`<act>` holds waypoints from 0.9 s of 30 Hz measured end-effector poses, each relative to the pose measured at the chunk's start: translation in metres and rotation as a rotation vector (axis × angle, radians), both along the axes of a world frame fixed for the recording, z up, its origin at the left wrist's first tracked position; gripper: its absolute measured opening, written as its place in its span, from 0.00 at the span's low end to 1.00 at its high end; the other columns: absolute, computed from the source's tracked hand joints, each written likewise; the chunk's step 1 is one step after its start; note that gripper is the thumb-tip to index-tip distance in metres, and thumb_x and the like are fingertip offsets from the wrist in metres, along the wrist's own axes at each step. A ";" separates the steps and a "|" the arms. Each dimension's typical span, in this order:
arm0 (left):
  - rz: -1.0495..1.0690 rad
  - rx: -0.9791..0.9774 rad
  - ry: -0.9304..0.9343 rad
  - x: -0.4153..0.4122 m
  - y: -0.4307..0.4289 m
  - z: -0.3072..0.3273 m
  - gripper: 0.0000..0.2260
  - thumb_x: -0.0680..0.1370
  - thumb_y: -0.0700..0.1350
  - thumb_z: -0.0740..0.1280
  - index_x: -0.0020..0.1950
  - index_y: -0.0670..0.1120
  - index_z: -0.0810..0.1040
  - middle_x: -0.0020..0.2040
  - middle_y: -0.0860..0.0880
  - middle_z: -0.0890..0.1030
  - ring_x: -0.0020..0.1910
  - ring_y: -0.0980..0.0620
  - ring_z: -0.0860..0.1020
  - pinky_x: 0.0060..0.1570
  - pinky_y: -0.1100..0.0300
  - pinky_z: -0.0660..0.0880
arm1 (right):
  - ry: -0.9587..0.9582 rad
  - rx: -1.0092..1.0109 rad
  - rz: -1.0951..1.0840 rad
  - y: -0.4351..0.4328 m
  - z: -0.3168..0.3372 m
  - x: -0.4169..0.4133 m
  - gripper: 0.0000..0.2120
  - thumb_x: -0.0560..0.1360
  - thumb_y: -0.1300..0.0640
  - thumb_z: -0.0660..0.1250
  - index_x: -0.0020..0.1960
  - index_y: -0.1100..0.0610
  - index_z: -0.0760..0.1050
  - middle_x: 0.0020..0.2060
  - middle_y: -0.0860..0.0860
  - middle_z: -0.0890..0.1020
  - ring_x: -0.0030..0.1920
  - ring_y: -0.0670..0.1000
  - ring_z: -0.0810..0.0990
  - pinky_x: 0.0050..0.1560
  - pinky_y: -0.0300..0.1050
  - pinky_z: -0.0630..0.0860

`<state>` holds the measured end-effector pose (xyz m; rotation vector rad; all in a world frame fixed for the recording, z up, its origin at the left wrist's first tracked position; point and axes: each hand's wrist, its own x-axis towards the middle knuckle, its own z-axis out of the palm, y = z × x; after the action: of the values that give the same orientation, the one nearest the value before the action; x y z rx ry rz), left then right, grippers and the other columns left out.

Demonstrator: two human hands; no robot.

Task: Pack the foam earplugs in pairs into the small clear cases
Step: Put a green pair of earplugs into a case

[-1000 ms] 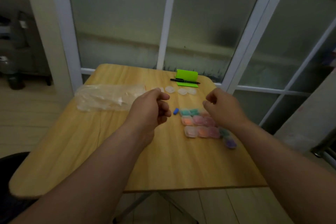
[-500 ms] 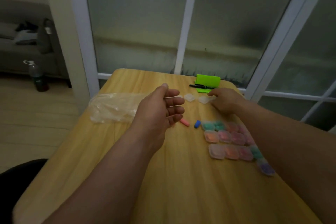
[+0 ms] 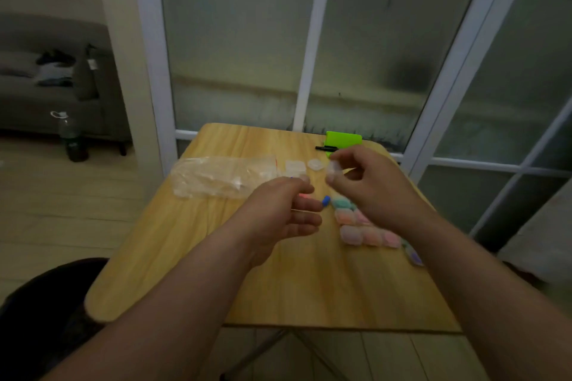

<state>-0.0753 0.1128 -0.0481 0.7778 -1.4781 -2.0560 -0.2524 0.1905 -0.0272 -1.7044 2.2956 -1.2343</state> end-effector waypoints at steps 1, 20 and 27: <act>-0.045 0.001 0.004 0.007 0.005 0.000 0.17 0.85 0.52 0.64 0.65 0.40 0.79 0.51 0.39 0.84 0.44 0.46 0.83 0.44 0.54 0.82 | -0.007 -0.002 0.050 0.013 -0.001 0.019 0.14 0.79 0.49 0.73 0.64 0.46 0.80 0.53 0.40 0.83 0.50 0.40 0.82 0.49 0.38 0.81; -0.076 -0.339 0.062 0.042 0.019 -0.019 0.14 0.81 0.46 0.72 0.67 0.54 0.81 0.55 0.38 0.84 0.47 0.51 0.84 0.53 0.54 0.84 | -0.885 0.003 0.078 0.044 -0.038 0.071 0.10 0.84 0.49 0.67 0.59 0.50 0.85 0.52 0.52 0.88 0.56 0.55 0.86 0.57 0.53 0.83; -0.063 -0.390 0.069 0.039 0.011 -0.024 0.13 0.82 0.44 0.71 0.67 0.51 0.80 0.55 0.45 0.87 0.54 0.50 0.86 0.55 0.56 0.83 | -0.831 0.035 0.119 0.038 -0.045 0.062 0.10 0.82 0.49 0.71 0.61 0.46 0.85 0.57 0.49 0.87 0.61 0.54 0.85 0.57 0.51 0.82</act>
<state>-0.0365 0.1233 -0.0724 0.5047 -1.8057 -1.7356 -0.1905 0.2290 -0.0727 -0.9932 1.6709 -1.4807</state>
